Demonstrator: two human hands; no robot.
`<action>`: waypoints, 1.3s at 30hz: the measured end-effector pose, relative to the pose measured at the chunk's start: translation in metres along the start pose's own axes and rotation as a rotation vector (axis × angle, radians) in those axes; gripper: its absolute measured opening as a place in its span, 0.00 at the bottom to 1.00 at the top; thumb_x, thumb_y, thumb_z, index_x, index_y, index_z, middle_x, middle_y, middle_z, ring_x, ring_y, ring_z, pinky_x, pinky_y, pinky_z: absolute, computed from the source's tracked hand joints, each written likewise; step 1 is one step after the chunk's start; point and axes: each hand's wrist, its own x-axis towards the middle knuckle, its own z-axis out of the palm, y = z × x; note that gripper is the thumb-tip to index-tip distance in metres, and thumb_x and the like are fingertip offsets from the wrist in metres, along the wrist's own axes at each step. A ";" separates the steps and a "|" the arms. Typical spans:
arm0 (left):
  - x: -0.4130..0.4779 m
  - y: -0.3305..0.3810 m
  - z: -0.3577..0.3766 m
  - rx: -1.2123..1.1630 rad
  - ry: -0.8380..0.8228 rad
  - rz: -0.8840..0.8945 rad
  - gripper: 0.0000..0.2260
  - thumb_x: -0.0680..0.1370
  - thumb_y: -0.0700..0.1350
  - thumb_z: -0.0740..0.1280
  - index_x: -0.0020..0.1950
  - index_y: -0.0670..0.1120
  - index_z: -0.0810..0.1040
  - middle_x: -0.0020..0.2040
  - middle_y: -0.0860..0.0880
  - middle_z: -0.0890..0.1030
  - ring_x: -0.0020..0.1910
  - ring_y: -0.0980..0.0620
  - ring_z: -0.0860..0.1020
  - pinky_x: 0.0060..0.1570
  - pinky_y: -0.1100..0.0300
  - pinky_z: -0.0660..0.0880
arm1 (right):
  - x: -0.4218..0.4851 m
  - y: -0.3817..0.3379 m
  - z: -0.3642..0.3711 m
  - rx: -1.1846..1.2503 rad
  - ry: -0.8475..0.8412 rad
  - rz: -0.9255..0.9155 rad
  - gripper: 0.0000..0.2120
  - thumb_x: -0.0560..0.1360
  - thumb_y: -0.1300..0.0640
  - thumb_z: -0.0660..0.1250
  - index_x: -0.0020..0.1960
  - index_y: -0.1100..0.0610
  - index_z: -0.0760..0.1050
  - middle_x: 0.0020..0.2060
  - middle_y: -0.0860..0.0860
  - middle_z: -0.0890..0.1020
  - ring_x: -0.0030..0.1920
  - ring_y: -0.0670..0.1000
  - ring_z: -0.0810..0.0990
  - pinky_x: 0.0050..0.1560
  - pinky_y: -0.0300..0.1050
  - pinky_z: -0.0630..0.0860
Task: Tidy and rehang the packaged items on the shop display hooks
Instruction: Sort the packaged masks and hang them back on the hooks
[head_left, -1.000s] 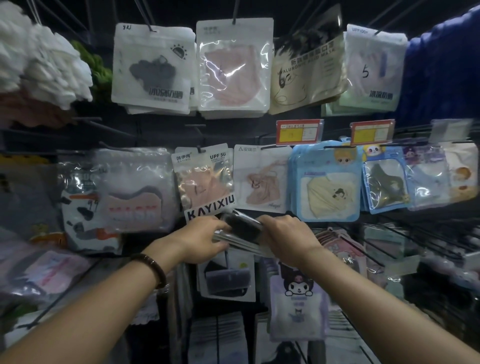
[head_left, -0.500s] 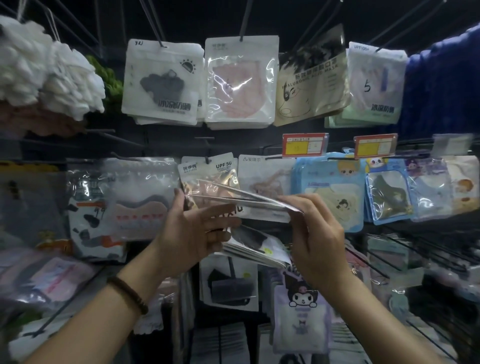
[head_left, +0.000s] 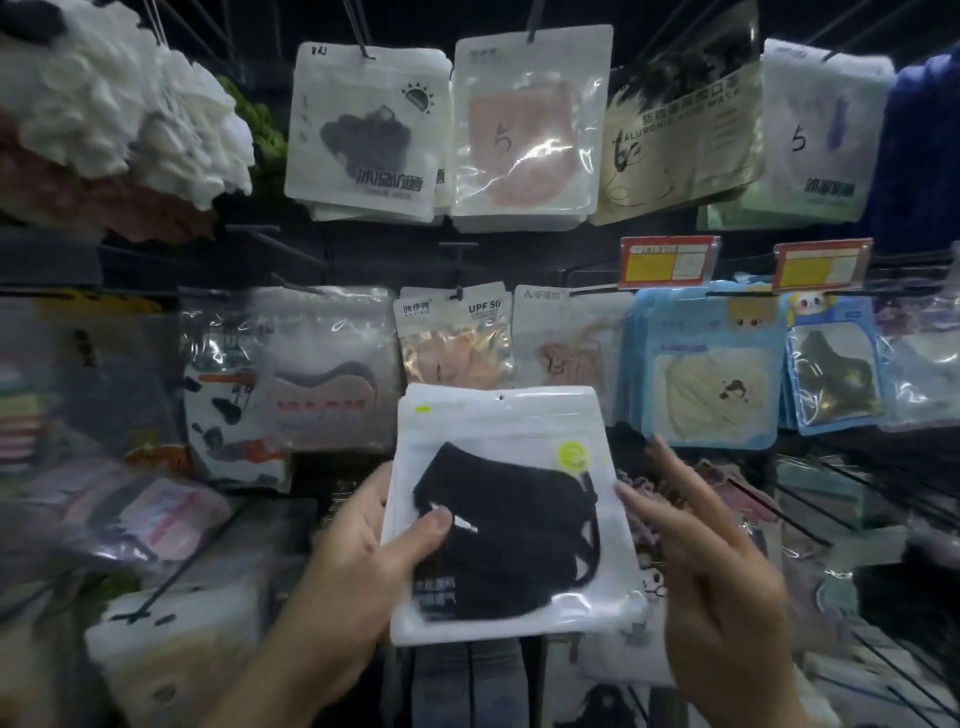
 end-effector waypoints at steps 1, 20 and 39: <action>-0.006 -0.008 -0.001 0.022 0.016 0.028 0.19 0.77 0.39 0.73 0.66 0.54 0.84 0.63 0.40 0.87 0.64 0.36 0.85 0.68 0.36 0.77 | -0.005 -0.001 -0.002 0.101 0.081 0.122 0.17 0.82 0.71 0.65 0.63 0.57 0.85 0.70 0.55 0.83 0.70 0.57 0.82 0.69 0.65 0.79; -0.058 -0.065 0.025 0.162 0.355 -0.008 0.07 0.82 0.37 0.71 0.54 0.48 0.83 0.45 0.49 0.91 0.45 0.55 0.88 0.48 0.62 0.79 | -0.059 -0.046 0.031 0.361 0.096 0.689 0.23 0.75 0.75 0.73 0.63 0.54 0.85 0.34 0.37 0.87 0.31 0.46 0.81 0.37 0.30 0.78; -0.070 -0.103 0.036 0.036 0.499 0.083 0.32 0.78 0.31 0.75 0.75 0.60 0.78 0.55 0.51 0.91 0.59 0.54 0.88 0.63 0.64 0.80 | -0.088 -0.019 0.040 0.445 0.193 0.787 0.27 0.77 0.76 0.71 0.65 0.50 0.85 0.53 0.57 0.90 0.50 0.53 0.90 0.48 0.40 0.85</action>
